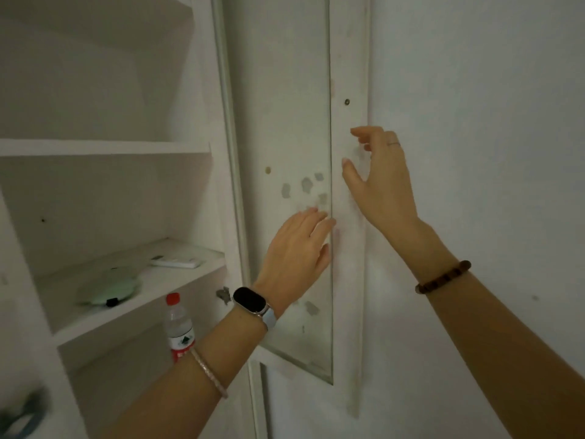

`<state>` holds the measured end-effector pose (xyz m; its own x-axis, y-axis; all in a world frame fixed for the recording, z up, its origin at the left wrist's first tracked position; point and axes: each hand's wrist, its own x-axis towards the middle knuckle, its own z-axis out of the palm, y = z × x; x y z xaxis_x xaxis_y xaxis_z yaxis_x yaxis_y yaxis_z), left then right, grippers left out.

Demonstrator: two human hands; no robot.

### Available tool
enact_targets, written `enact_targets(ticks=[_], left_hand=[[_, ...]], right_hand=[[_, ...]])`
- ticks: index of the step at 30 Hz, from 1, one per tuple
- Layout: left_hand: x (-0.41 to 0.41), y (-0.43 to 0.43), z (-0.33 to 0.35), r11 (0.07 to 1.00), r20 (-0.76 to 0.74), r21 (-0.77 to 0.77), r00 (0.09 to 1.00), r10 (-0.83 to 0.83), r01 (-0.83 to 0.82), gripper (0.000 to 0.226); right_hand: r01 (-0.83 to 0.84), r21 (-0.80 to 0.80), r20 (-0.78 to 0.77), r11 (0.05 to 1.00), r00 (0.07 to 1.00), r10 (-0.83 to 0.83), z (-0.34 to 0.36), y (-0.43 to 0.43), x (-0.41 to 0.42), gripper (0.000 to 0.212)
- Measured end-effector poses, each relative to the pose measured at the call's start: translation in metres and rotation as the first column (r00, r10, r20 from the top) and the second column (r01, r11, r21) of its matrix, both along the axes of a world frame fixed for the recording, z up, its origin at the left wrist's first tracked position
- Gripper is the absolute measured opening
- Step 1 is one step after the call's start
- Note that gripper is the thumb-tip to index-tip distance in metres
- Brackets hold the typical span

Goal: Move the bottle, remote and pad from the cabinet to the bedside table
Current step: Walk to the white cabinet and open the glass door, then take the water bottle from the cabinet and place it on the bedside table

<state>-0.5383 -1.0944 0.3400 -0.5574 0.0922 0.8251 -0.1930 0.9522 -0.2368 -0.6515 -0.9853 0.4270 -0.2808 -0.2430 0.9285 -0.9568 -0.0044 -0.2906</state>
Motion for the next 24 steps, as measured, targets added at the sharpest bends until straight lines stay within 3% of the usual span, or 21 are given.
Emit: enact_targets(ticks=[4,9,18,24], left_hand=[[0.041,-0.014,-0.019,0.983,-0.033,0.154,0.994,0.108,-0.101,0.025],[0.099,-0.043,-0.059,0.906,0.033,0.296,0.951,0.307,-0.303,0.017],[0.188,-0.079,-0.128,0.67,0.151,0.441,0.785,0.601,-0.597,0.017],[0.217,-0.082,-0.17,0.563,0.219,0.494,0.722,0.657,-0.662,0.015]], right_hand=[[-0.033,0.084,-0.105,0.996,0.994,0.042,-0.035,-0.015,0.038,0.032],[-0.08,0.253,-0.143,0.964,0.983,0.119,-0.089,-0.057,0.066,0.023],[-0.262,0.492,-0.014,0.83,0.951,0.308,-0.176,-0.116,0.093,0.018],[-0.342,0.57,0.073,0.748,0.927,0.368,-0.222,-0.148,0.102,0.02]])
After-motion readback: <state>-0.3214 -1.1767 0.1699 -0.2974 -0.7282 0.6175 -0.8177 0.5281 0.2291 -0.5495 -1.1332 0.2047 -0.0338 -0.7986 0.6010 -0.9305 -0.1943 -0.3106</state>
